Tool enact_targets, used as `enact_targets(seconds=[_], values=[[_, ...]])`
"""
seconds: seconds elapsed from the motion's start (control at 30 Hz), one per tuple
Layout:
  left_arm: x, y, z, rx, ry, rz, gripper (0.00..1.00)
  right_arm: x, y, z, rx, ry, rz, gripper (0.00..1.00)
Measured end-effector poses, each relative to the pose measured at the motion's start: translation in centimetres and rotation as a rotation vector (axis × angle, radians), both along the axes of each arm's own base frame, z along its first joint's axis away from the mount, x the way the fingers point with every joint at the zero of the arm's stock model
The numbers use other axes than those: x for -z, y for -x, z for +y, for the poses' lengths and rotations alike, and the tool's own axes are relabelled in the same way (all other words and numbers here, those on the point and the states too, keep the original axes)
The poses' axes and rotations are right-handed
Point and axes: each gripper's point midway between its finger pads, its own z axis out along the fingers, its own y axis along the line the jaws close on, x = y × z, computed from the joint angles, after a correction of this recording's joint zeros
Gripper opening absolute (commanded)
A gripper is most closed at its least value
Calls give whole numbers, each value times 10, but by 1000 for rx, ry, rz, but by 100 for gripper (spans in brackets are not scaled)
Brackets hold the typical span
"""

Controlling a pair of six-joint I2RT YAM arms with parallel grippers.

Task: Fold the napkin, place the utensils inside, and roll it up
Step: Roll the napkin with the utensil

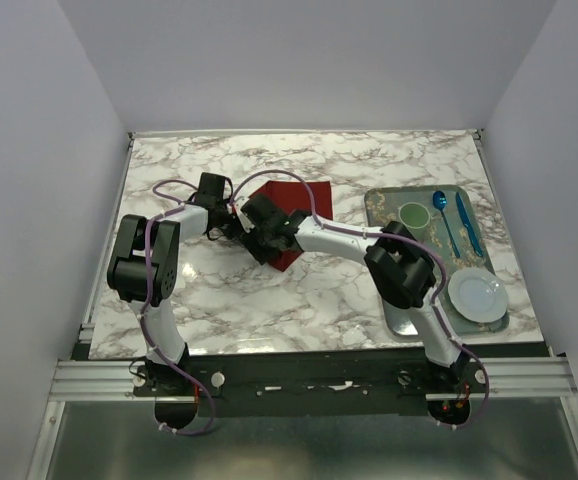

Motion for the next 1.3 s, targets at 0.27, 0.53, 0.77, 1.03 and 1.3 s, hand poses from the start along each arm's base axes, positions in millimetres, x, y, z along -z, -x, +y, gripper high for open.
enact_targets(seconds=[0.27,0.53,0.77,1.03,1.3], values=[[0,0,1,-1,4,1,4,2,-7,-6,65,-18,27,56],[-1,0,1,2,7,0,5,4,-11,-7,101,-3,47,26],[0,2,4,0,17,3,15,5,-9,-4,123,-27,91,14],[-9,9,19,5,-6,-1,49,4,0,11,94,-109,155,8],[-34,21,44,6,-123,-32,64,3,9,20,77,-238,298,7]])
